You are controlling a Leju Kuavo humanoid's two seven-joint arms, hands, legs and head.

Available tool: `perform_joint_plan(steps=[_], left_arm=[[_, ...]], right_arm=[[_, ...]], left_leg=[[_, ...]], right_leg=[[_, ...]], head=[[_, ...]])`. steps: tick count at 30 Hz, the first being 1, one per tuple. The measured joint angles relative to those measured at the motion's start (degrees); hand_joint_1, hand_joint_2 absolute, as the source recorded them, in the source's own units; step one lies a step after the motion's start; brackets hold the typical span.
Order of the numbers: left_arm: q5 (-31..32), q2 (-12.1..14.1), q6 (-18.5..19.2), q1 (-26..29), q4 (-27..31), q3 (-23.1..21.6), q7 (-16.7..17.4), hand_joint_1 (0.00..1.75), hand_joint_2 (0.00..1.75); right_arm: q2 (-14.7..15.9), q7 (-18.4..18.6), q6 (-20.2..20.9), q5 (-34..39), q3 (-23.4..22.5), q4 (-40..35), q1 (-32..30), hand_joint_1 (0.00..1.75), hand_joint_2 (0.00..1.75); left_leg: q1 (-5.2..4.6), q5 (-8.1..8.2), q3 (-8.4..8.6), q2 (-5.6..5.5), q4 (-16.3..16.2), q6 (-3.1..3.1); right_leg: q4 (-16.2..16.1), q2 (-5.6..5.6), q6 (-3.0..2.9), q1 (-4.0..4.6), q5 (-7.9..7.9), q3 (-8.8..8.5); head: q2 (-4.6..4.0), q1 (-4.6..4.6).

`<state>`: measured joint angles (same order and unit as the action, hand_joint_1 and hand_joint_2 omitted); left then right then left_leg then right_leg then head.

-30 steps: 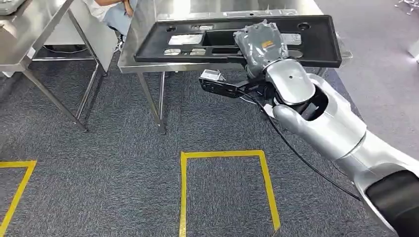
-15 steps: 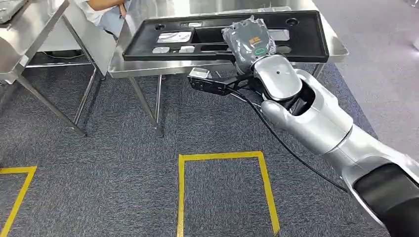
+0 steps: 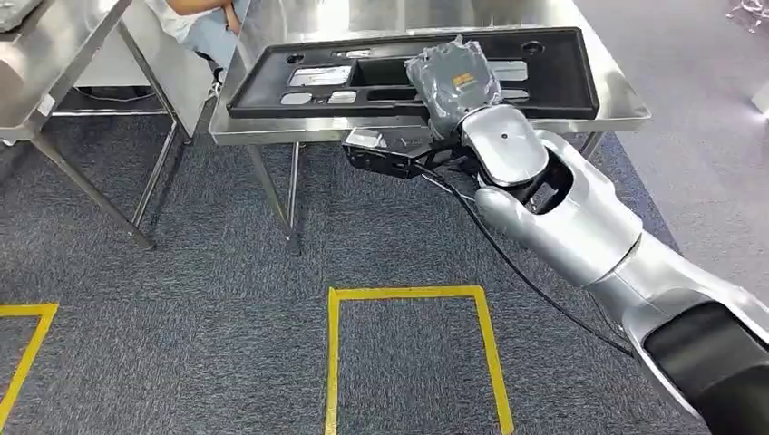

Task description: Take the parts from the cabinet and place them on the table.

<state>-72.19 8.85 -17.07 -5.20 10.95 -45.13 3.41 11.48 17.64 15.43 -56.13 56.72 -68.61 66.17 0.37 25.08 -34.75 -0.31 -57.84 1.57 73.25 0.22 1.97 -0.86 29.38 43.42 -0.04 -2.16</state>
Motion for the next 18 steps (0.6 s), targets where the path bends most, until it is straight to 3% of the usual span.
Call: perform_joint_plan(steps=[2,3,6,9,10,12,13,14,15,16,17,18], left_arm=[[-0.02,-0.11,0.07,0.03,0.0,-0.02,-0.04,0.0,1.75],[-0.02,-0.07,0.09,0.07,0.0,-0.02,-0.07,0.0,1.75],[0.0,0.0,0.09,0.07,0.0,-0.02,-0.09,0.0,1.75],[0.07,0.02,-0.42,0.13,0.0,-0.04,-0.02,0.0,1.75],[0.07,0.04,-0.94,0.05,0.0,-0.07,-0.07,0.0,1.75],[0.04,0.13,-2.17,0.02,0.0,-0.07,-0.2,0.0,1.75],[0.07,0.15,-2.32,0.03,0.0,-0.07,-0.17,0.0,1.75],[0.07,0.15,-2.36,0.08,0.0,-0.07,-0.17,0.0,1.75],[0.11,0.17,-2.36,0.17,0.0,-0.09,-0.13,0.0,1.75],[0.17,0.22,-2.36,0.23,0.0,-0.09,-0.11,0.0,1.75],[0.2,0.48,-2.36,0.22,0.0,-0.09,-0.09,0.0,1.75],[0.22,0.72,-2.36,0.19,-0.02,-0.09,-0.09,0.0,1.75]], right_arm=[[0.33,0.37,0.33,0.26,0.0,0.0,0.16,1.75,1.75],[0.46,0.48,0.52,0.37,0.0,0.0,0.2,1.75,1.75],[0.72,0.85,0.87,0.68,0.0,-0.24,-0.05,1.75,1.75],[1.49,1.6,1.14,0.85,0.0,-0.44,-0.11,1.75,1.75],[1.66,1.86,1.25,0.87,0.0,-0.57,-0.08,1.75,1.75],[2.1,2.16,1.77,1.03,0.0,-0.96,-0.43,1.75,1.75],[2.36,2.23,1.92,1.16,0.0,-1.14,-0.87,1.75,1.75],[2.67,2.32,1.99,1.29,0.0,-1.25,-1.3,1.75,1.75],[2.86,2.43,1.99,1.36,0.0,-1.36,-1.6,1.75,1.75],[3.19,2.56,1.99,1.4,0.0,-1.49,-1.68,1.75,1.75],[3.39,2.64,1.99,1.42,0.0,-1.77,-1.66,1.75,1.75],[3.67,2.71,1.97,1.42,0.0,-2.03,-1.64,1.75,1.75]], left_leg=[[0.18,0.89,0.31,-0.22,-0.92,-0.49],[0.02,1.36,0.13,-0.32,-1.3,-0.91],[-0.22,1.56,0.01,-0.37,-1.37,-1.5],[-0.11,2.97,-0.45,-0.06,-2.96,-2.32],[-0.06,4.65,-1.92,0.03,-6.18,-2.61],[0.09,8.05,-6.6,0.03,-15.25,-3.01],[0.09,8.62,-8.63,0.03,-18.54,-3.06],[0.09,7.65,-9.34,0.03,-18.93,-3.0],[0.09,5.44,-8.57,0.02,-16.47,-2.82],[0.07,3.04,-7.02,0.02,-12.74,-2.59],[0.02,-0.3,-4.35,0.02,-6.61,-2.13],[-0.23,-1.35,-2.64,-0.01,-2.18,-1.56]], right_leg=[[-10.18,-0.05,-0.01,-0.26,-5.6,-4.53],[-12.03,-0.01,-0.19,-0.07,-4.63,-5.52],[-12.5,0.26,-1.24,0.28,-4.67,-5.69],[-13.0,0.33,-2.21,-0.36,-4.68,-6.27],[-13.0,0.36,-2.42,-0.38,-4.59,-6.38],[-12.98,0.44,-2.74,-0.28,-4.35,-6.64],[-12.97,0.46,-2.82,-0.22,-4.21,-6.81],[-12.97,0.53,-2.84,-0.17,-4.03,-7.05],[-12.97,0.58,-2.8,-0.12,-3.83,-7.37],[-12.98,0.63,-2.76,-0.09,-3.65,-7.67],[-13.01,0.66,-2.65,-0.06,-3.42,-8.09],[-13.15,0.66,-2.54,-0.15,-3.24,-8.31]], head=[[0.0,0.02],[0.0,0.0],[0.0,-0.13],[0.0,-0.22],[0.0,-0.5],[0.0,-0.52],[0.0,-0.53],[0.0,-0.5],[0.0,-0.52],[0.0,-0.5],[0.0,-0.52],[0.0,-0.42]])
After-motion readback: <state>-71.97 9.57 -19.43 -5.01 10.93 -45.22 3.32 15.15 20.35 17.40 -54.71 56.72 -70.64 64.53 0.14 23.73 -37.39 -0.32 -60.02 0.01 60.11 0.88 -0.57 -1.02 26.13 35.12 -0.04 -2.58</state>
